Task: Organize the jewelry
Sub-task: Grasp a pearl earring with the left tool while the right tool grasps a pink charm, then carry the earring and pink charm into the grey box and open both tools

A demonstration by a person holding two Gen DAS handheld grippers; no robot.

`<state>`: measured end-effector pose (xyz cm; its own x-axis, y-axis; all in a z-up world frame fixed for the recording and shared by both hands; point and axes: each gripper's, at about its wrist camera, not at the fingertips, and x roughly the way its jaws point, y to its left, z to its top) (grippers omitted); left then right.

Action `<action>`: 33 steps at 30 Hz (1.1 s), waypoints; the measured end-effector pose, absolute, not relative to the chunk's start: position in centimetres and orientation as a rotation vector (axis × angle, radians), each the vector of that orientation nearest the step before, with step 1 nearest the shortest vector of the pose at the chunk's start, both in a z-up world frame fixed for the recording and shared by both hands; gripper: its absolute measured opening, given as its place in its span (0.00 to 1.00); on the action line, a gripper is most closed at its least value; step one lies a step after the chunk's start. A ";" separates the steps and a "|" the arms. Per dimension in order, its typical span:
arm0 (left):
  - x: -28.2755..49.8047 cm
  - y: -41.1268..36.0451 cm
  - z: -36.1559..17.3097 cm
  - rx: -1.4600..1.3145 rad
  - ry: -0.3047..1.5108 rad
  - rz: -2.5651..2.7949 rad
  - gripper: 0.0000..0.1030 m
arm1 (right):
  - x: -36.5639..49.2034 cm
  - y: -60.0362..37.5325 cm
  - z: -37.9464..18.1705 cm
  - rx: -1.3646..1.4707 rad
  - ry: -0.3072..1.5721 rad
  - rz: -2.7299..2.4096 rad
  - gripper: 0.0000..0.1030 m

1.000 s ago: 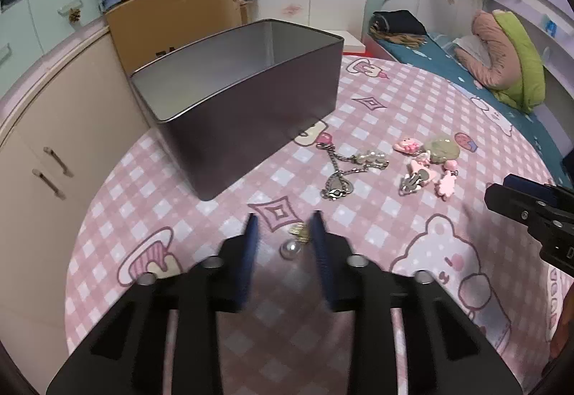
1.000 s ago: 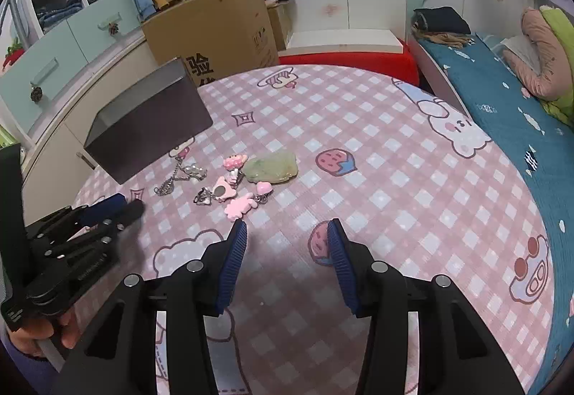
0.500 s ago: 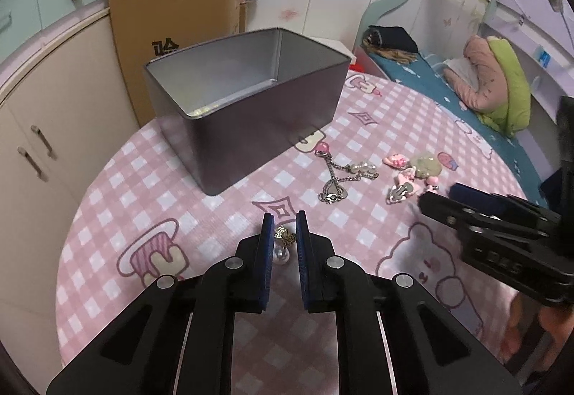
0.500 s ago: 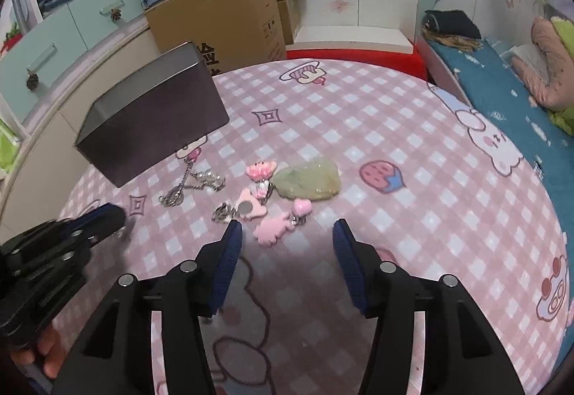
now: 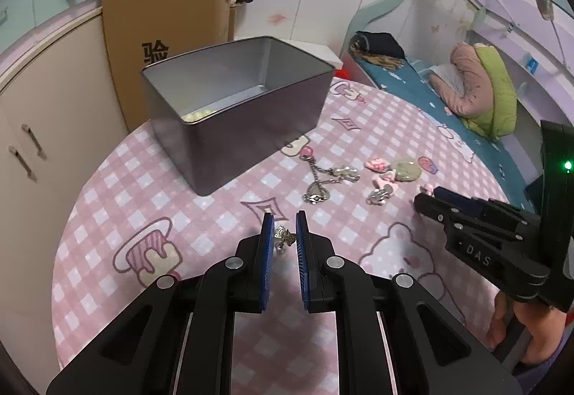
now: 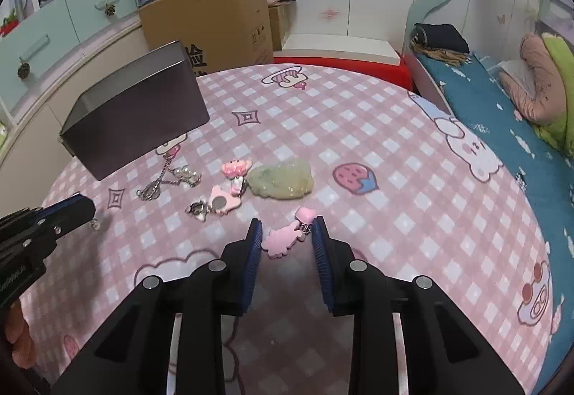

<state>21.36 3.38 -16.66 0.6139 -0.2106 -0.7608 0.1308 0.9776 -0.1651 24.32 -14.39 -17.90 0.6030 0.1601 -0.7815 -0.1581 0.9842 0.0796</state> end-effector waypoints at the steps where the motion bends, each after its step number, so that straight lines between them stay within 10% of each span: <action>1: 21.2 3.3 -16.6 -0.095 0.888 -0.200 0.12 | 24.1 -14.7 -17.9 0.016 0.908 0.192 0.27; 33: 25.0 7.2 -6.2 -0.144 0.684 -0.249 0.12 | 27.1 -7.9 -7.7 0.032 0.742 0.433 0.27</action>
